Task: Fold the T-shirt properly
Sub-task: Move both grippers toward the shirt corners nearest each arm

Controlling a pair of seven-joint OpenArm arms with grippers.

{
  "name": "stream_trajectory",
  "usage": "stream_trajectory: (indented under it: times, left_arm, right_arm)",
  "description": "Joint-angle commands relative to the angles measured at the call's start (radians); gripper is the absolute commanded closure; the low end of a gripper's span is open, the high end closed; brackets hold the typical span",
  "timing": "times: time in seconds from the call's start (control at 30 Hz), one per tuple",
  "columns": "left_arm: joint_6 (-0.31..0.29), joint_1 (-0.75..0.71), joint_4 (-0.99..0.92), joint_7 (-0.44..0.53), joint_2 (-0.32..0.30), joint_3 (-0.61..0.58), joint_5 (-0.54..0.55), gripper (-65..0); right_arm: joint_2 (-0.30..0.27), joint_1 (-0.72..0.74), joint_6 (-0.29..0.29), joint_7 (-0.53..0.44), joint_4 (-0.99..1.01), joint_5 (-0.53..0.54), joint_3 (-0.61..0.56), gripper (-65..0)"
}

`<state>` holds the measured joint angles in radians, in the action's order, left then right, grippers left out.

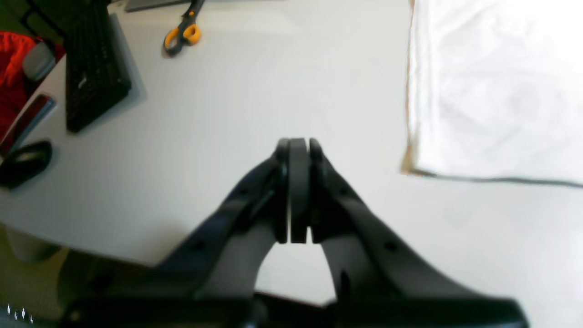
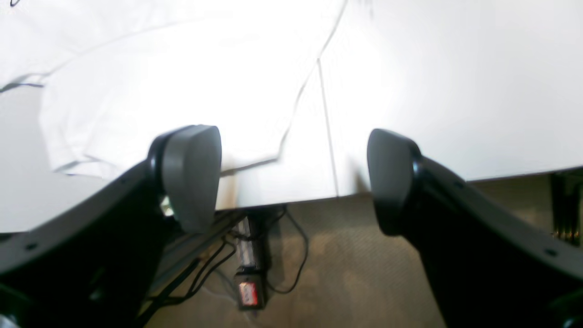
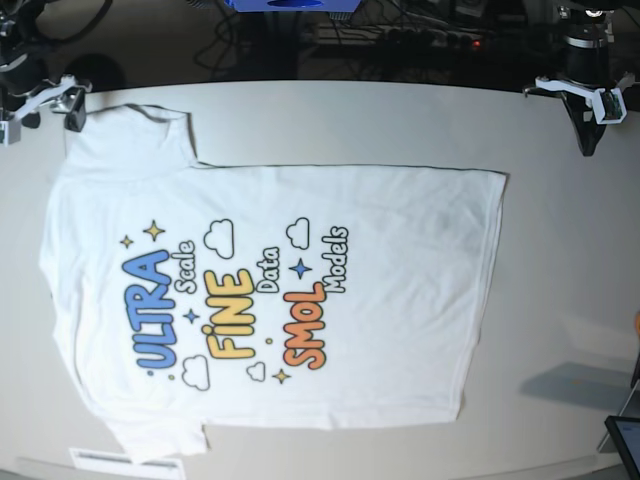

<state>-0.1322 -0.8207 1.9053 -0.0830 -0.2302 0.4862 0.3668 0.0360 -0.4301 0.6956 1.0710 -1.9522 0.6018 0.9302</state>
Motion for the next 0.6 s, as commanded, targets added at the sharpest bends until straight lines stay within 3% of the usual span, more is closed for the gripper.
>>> stream_trajectory:
  times: [0.0,0.37,0.57]
  left_arm:
    - [0.009,-0.01,0.001,0.025,-0.01,0.01,0.002,0.0]
    - [0.009,0.016,-0.026,0.027,-0.01,0.01,0.002,0.0]
    - [0.007,0.018,-0.025,0.027,-0.01,0.01,0.001,0.0]
  right_arm:
    - [-0.009,0.009,0.003,0.001,-0.013,0.04,0.006,-47.9]
    - [-0.002,0.078,0.003,0.125,0.09,0.076,0.008,-47.9]
    - [-0.011,0.076,0.003,0.153,0.181,0.254,0.008,-47.6]
